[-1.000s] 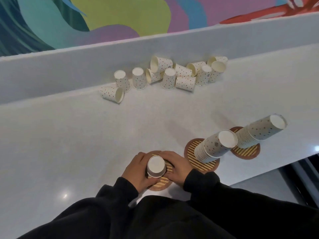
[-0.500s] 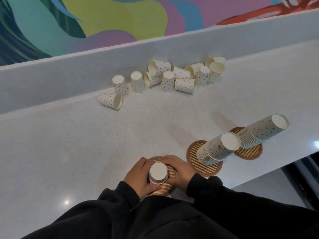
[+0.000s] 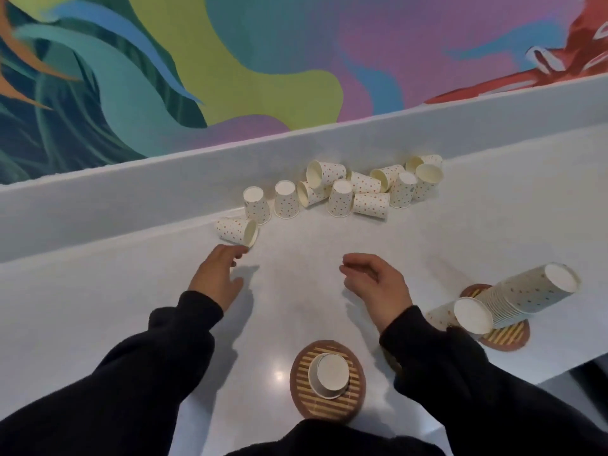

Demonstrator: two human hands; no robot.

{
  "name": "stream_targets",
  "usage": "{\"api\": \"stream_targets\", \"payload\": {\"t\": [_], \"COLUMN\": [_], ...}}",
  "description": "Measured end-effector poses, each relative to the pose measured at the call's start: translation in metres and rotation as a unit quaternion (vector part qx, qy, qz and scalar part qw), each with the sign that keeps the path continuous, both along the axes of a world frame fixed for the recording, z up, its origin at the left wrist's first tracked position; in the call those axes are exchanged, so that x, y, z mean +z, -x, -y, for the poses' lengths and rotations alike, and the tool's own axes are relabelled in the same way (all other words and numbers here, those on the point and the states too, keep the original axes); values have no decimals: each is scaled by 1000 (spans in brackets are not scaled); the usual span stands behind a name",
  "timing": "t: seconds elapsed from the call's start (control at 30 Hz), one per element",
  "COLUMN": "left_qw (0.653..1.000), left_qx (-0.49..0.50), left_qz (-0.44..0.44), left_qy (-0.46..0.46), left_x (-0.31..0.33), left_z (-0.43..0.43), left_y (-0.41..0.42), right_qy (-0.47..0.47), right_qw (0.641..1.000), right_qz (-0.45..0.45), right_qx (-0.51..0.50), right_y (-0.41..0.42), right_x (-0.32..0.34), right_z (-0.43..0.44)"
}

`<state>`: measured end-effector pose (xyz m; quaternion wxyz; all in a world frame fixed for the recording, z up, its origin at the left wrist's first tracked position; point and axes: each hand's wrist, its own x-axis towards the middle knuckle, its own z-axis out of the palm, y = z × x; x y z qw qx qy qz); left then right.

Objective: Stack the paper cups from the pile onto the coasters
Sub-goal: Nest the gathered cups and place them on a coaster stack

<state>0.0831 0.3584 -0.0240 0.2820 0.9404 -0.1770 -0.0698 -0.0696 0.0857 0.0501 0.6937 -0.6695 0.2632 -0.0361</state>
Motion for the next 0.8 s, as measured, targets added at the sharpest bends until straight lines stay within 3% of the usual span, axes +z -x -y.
{"api": "stream_targets", "payload": {"t": [0.13, 0.3, 0.4, 0.53, 0.7, 0.73, 0.8], "left_qw": [994, 978, 976, 980, 987, 985, 974], "left_qx": [11, 19, 4, -42, -88, -92, -104], "left_qz": [57, -2, -27, -67, -136, -146, -185], "left_qy": [-97, -206, -216, -184, -14, 11, 75], "left_x": [4, -9, -14, -14, 15, 23, 42], "left_z": [2, 5, 10, 17, 33, 36, 42], "left_y": [-69, -102, -99, -87, -76, -76, -78], "right_qy": [-149, -135, -45, 124, 373, 399, 404], "right_qw": [986, 987, 992, 978, 886, 876, 889], "right_qz": [-51, -82, -115, -111, -47, -42, -40], "right_qx": [-47, -7, 19, 127, 272, 269, 212], "right_y": [-60, -123, -147, -147, -133, -132, -133], "right_x": [32, 42, 31, 11, -9, -14, -22], "right_z": [-27, -44, -47, -55, -67, -68, -65]}}
